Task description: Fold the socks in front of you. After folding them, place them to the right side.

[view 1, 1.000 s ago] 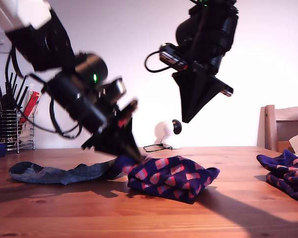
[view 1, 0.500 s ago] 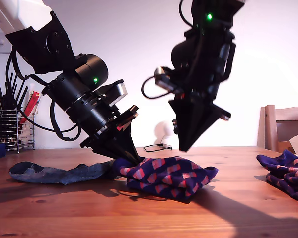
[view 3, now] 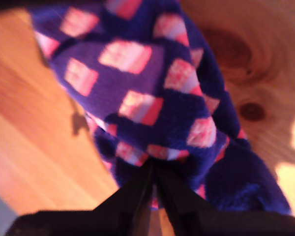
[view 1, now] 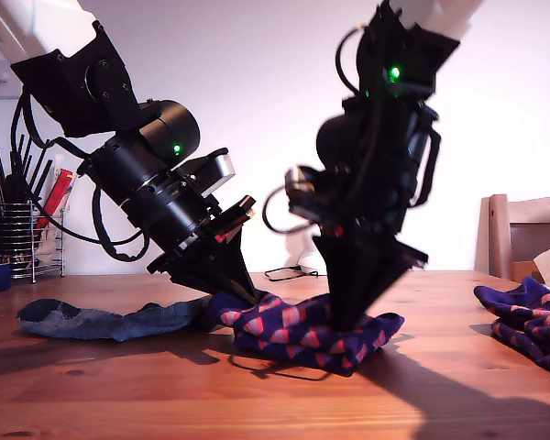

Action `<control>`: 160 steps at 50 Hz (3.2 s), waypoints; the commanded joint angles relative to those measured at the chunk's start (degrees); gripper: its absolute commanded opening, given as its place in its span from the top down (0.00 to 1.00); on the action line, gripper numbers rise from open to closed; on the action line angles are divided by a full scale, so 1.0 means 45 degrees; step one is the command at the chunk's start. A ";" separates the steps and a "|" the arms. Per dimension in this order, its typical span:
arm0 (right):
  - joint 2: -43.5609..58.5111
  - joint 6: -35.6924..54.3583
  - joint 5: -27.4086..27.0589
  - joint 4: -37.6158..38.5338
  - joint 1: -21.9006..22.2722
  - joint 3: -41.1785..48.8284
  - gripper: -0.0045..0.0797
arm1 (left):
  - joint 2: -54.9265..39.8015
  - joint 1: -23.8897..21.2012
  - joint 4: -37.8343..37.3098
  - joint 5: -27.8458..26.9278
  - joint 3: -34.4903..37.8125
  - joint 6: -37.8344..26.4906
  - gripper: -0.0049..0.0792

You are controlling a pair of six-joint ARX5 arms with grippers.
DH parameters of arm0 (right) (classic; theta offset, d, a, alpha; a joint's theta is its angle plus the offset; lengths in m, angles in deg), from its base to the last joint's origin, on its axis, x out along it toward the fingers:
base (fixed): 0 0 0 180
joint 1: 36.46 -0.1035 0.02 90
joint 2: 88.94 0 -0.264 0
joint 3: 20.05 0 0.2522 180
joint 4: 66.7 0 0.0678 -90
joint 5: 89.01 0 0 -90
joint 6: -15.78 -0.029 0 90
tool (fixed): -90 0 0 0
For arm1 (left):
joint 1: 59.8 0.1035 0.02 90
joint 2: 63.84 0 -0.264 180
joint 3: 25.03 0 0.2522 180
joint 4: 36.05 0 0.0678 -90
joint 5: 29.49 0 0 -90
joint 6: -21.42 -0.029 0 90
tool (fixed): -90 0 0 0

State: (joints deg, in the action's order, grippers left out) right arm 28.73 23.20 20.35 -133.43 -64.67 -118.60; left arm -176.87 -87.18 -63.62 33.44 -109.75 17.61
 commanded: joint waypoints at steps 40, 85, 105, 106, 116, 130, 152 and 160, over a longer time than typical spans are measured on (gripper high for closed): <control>0.0199 0.0461 -0.0432 0.0398 -0.0024 0.0578 0.96 | 0.0452 0.0393 -0.1054 0.1219 -0.0544 -0.0588 0.97; 0.0199 0.0656 -0.0374 0.0427 -0.0029 0.0578 0.96 | 0.0782 0.1423 -0.3687 0.0627 -0.2327 -0.1083 0.49; 0.0199 0.0879 -0.0044 0.0194 -0.0083 0.0583 0.96 | 0.0457 0.1783 -0.3876 -0.2851 -0.2307 -0.0015 0.97; 0.0199 0.0933 0.0063 0.0204 -0.0112 0.0583 0.96 | 0.0432 0.1763 -0.3934 -0.2958 -0.2297 -0.0015 0.97; 0.0199 0.1297 0.0345 0.0398 -0.0510 0.0578 0.96 | -0.0301 0.1603 -0.4313 -0.3347 -0.2137 -0.0087 0.97; 0.0199 0.1350 0.0345 0.0486 -0.0680 0.0578 0.96 | -0.1588 0.1481 -0.3861 -0.4658 -0.2137 -0.0165 0.97; 0.0199 0.1360 0.0393 0.0233 -0.0646 0.0578 0.96 | -0.2404 0.0670 -0.2487 -0.5659 -0.2137 0.0175 0.97; 0.0194 0.1370 0.0389 0.0058 -0.0646 0.0578 0.96 | -0.2919 0.0398 -0.2254 -0.4527 -0.2137 0.0189 0.97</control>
State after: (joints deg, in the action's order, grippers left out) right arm 28.73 29.17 21.70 -132.82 -67.57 -117.32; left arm -186.64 -85.04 -74.52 12.24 -120.20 18.31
